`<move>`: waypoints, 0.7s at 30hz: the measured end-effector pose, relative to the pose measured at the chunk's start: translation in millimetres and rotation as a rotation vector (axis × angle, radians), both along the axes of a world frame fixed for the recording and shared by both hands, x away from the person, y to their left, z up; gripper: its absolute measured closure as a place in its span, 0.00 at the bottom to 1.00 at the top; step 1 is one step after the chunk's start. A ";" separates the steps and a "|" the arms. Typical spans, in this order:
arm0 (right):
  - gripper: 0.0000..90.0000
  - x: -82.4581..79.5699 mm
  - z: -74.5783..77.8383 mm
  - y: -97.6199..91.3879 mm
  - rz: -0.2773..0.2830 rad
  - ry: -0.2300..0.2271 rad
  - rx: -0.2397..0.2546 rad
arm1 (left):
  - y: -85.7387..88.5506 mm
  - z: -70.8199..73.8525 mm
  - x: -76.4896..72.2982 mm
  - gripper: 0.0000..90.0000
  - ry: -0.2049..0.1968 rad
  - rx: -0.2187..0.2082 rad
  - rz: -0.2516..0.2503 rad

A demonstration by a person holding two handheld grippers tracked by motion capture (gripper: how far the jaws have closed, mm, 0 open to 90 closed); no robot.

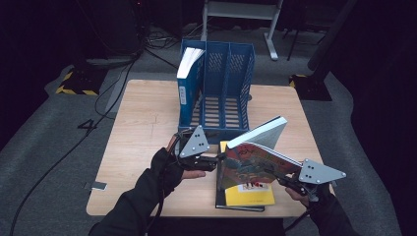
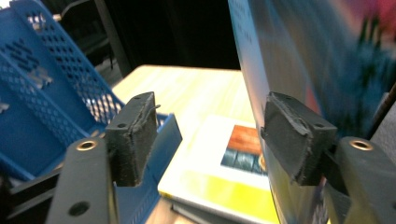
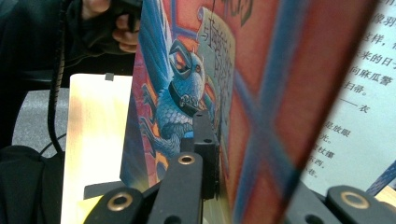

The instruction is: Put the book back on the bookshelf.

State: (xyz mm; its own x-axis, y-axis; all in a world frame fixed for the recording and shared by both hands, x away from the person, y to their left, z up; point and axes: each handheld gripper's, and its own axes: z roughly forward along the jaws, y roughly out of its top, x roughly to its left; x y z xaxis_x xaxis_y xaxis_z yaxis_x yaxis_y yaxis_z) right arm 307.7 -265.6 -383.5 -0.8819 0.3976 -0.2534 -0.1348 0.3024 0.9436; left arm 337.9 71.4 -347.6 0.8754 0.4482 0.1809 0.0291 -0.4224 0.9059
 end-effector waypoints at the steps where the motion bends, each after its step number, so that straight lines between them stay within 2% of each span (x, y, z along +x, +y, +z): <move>1: 0.97 0.3 -0.2 -0.2 0.003 0.002 0.002 | 1.4 -2.5 -0.4 0.36 0.006 0.007 0.002; 5: 0.97 -0.8 0.2 0.2 0.001 -0.001 -0.002 | 5.3 -10.4 -2.8 0.35 0.028 0.023 0.001; 7: 0.97 -1.4 0.2 0.2 -0.003 0.002 -0.003 | 8.2 -17.3 -4.6 0.35 0.054 0.027 0.007; 12: 0.97 -1.7 0.2 -0.1 -0.001 0.000 -0.004 | 11.9 -21.2 -8.3 0.35 0.081 0.015 -0.001; 16: 0.97 -2.7 0.2 -0.5 0.004 -0.006 -0.007 | 15.7 -22.4 -15.7 0.30 0.107 0.012 -0.048; 18: 0.97 -3.8 0.2 0.1 0.004 -0.006 -0.010 | 12.3 -23.8 -18.8 0.31 0.109 0.014 -0.062; 19: 0.97 -4.0 0.3 0.4 0.006 -0.003 -0.009 | 4.5 -25.6 -19.6 0.32 0.127 0.008 -0.086; 21: 0.97 -4.1 0.3 0.7 0.009 -0.003 -0.008 | -0.2 -26.6 -20.0 0.33 0.120 0.004 -0.081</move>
